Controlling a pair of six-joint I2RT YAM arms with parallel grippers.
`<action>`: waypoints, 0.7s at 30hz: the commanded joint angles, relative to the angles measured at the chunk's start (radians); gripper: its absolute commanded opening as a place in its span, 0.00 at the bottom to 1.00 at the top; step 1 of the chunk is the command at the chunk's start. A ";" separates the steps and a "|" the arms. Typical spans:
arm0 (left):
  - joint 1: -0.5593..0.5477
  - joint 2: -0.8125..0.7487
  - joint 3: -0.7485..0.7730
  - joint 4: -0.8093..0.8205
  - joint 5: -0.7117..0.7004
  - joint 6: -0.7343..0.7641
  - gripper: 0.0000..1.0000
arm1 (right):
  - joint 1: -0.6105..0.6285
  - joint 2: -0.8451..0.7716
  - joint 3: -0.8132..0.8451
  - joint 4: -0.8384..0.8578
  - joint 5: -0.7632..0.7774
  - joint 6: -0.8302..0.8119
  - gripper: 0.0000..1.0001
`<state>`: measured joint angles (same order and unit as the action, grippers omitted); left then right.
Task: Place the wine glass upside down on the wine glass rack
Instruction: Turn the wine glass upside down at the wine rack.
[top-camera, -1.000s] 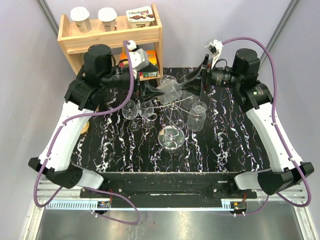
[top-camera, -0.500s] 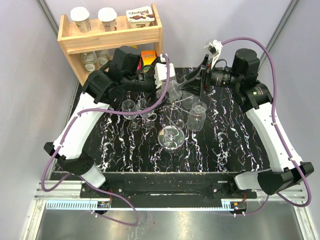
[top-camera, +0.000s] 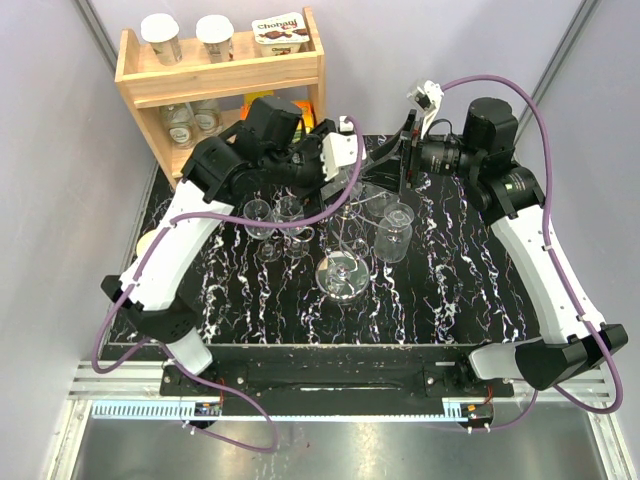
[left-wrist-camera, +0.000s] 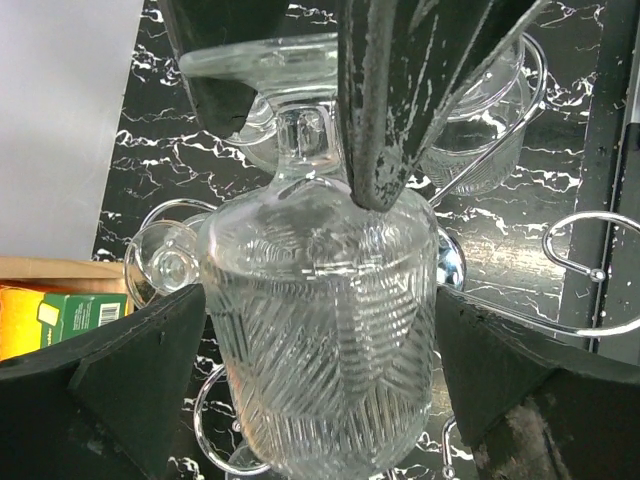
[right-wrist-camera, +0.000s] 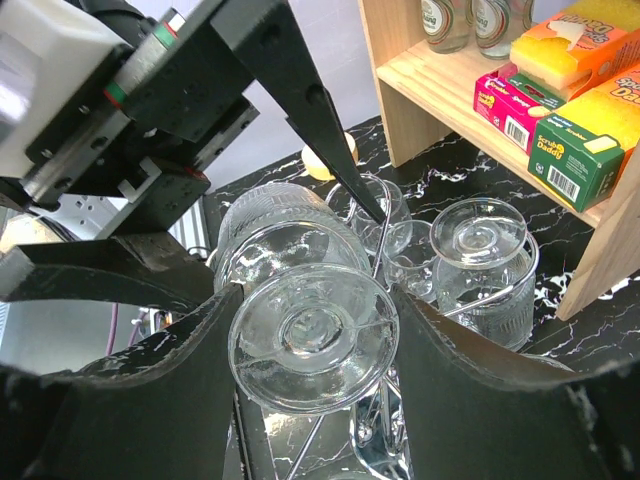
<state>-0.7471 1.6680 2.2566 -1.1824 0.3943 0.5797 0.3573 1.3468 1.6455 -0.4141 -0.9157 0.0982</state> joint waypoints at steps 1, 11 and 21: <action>-0.014 0.015 0.038 0.006 -0.038 0.012 0.99 | 0.006 -0.018 0.037 0.024 0.018 -0.015 0.00; -0.020 0.035 0.052 -0.010 -0.037 0.008 0.82 | 0.008 -0.023 0.033 0.021 0.018 -0.022 0.00; -0.020 0.029 0.043 -0.022 -0.048 0.012 0.67 | 0.008 -0.026 0.033 0.017 0.018 -0.028 0.00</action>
<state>-0.7612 1.7039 2.2654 -1.2064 0.3645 0.5842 0.3599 1.3468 1.6455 -0.4252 -0.9058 0.0822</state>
